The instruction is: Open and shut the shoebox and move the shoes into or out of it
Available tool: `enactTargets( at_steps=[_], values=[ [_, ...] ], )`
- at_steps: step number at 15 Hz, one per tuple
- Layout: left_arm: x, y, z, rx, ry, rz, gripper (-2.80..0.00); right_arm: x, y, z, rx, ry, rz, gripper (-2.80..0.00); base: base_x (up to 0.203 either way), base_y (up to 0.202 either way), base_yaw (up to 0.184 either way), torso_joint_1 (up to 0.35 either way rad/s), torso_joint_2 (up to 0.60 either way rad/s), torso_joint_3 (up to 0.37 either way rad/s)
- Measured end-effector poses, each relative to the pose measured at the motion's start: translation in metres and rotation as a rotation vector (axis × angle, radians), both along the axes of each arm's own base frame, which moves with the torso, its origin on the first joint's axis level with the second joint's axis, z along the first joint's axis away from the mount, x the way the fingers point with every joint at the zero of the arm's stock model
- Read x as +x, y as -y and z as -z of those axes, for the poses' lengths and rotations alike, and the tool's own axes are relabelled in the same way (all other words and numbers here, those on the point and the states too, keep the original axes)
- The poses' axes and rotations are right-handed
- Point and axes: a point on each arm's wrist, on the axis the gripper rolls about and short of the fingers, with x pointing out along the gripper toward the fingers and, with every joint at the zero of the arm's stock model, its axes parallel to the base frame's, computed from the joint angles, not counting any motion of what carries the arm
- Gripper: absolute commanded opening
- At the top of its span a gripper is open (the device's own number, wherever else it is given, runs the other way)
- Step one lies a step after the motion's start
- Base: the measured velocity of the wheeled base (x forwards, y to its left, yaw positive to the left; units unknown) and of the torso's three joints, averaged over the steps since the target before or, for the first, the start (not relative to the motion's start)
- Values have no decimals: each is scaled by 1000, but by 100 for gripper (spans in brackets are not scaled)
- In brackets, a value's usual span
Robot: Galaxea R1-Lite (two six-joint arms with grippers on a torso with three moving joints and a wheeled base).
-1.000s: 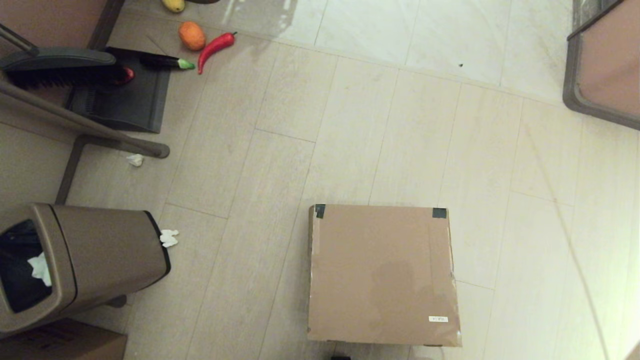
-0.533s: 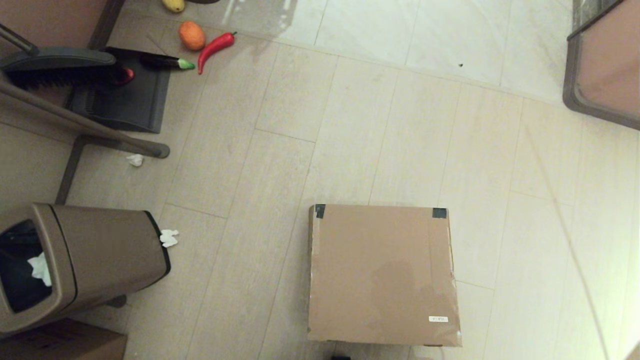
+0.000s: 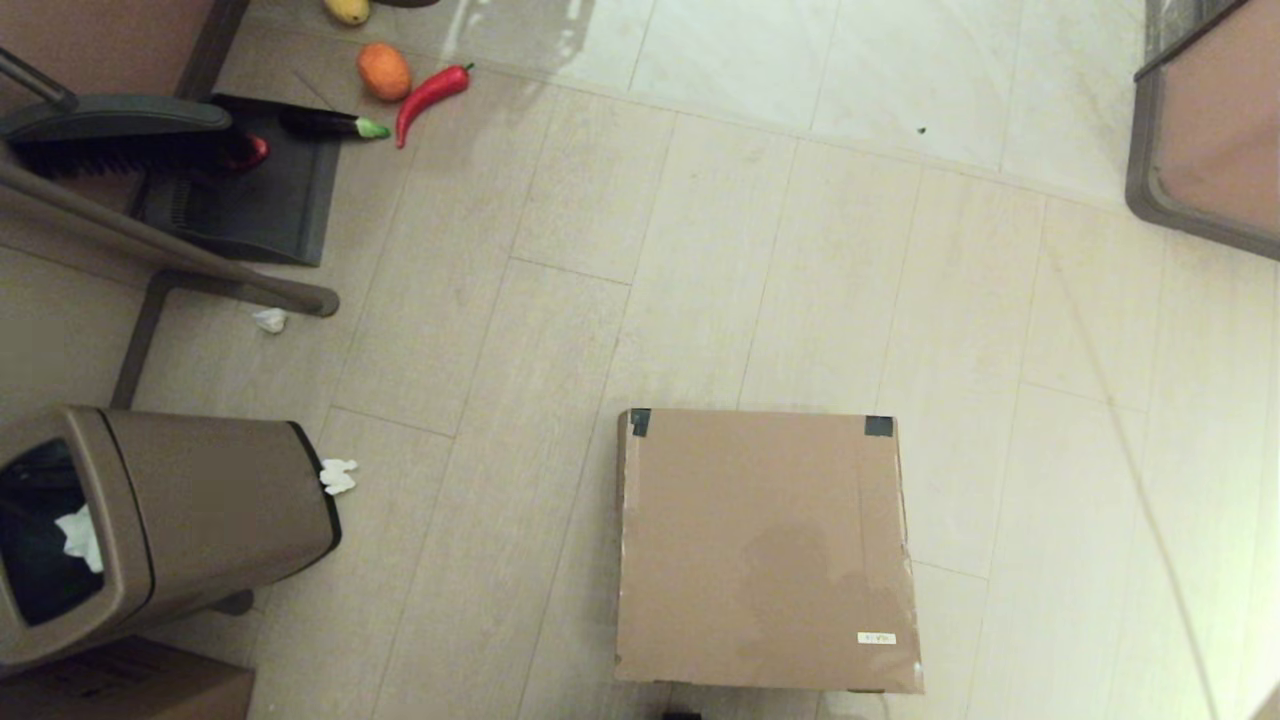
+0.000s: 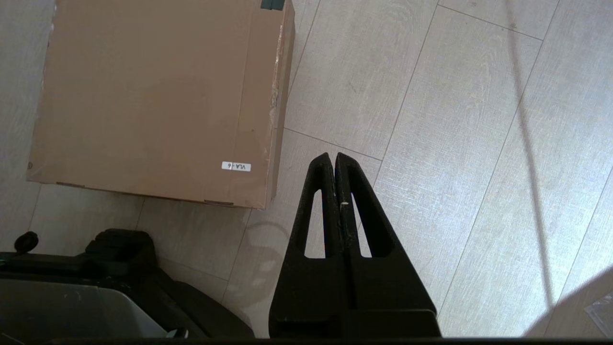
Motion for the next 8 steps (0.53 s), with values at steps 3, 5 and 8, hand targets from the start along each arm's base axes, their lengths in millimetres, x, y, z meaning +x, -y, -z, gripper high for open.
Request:
enactTargets(
  at_steps=[3,5,8],
  values=[
    [0,0,0,0,0,0,-280,0,0,0,0,0,0,-280,0,0,0,0,0,0],
    [0,0,0,0,0,0,-280,0,0,0,0,0,0,-280,0,0,0,0,0,0],
    [0,0,0,0,0,0,-280,0,0,0,0,0,0,-280,0,0,0,0,0,0]
  ],
)
